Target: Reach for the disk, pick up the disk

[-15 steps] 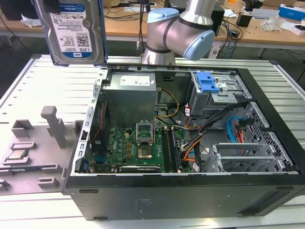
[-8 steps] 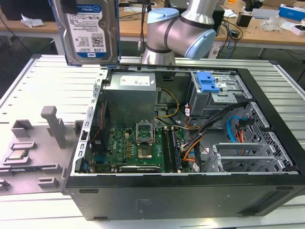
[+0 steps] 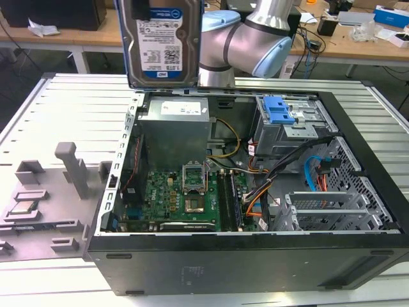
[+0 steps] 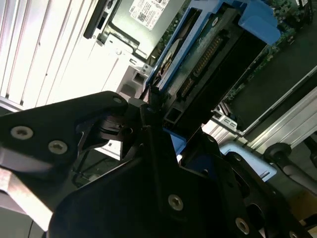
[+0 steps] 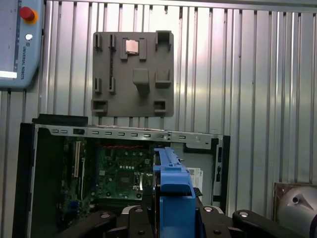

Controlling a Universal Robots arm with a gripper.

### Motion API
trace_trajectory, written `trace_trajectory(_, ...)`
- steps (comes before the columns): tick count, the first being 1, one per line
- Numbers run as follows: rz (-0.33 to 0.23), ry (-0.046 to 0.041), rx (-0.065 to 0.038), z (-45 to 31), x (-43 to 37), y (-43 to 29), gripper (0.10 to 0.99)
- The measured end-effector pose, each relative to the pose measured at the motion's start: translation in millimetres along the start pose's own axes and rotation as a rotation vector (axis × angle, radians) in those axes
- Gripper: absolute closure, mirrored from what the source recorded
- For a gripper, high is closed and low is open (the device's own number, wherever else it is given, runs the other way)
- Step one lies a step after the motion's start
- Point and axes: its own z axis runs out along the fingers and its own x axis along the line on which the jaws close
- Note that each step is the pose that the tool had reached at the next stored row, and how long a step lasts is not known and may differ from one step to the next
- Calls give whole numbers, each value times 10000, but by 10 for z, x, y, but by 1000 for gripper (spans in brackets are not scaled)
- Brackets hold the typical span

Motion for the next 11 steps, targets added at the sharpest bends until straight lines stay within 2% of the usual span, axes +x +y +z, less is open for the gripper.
trace_trajectory(11,-2,0,-4,-14,12,-353,722)
